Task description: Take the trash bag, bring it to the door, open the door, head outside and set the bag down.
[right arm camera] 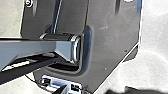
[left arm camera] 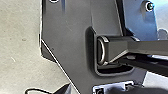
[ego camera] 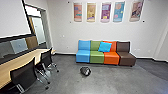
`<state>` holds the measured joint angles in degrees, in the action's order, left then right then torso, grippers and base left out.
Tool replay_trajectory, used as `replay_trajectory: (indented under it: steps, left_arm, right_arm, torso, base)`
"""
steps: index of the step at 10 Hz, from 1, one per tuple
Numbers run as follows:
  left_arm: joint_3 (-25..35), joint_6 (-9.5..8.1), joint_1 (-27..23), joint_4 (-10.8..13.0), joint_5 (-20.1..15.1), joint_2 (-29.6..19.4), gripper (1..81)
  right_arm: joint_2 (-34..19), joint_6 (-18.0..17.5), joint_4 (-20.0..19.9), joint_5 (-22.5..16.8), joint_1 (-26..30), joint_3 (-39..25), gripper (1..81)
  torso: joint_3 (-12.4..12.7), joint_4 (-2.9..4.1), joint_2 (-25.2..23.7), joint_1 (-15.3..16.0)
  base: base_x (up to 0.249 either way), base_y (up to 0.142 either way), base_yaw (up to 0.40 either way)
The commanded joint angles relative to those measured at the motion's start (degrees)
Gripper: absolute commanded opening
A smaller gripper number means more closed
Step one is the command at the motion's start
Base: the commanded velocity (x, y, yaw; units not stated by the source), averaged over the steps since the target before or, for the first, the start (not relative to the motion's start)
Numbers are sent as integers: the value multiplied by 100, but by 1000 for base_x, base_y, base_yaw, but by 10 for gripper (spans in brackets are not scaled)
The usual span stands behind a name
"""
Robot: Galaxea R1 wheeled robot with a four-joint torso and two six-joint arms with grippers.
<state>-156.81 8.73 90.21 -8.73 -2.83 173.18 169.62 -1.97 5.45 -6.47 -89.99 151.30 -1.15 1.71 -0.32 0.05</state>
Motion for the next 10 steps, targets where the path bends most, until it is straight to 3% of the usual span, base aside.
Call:
replay_trajectory:
  steps: [1,10]
  left_arm:
    - [1,-3,-210,38,-368,-29,811]
    - [28,6,-210,47,-376,24,811]
  right_arm:
    - [-57,39,53,-372,257,30,811]
    - [-48,30,62,-372,240,30,811]
  torso:
    - [0,0,0,0]
    - [0,0,0,0]
  base:
    - [201,0,0]
    - [190,0,0]
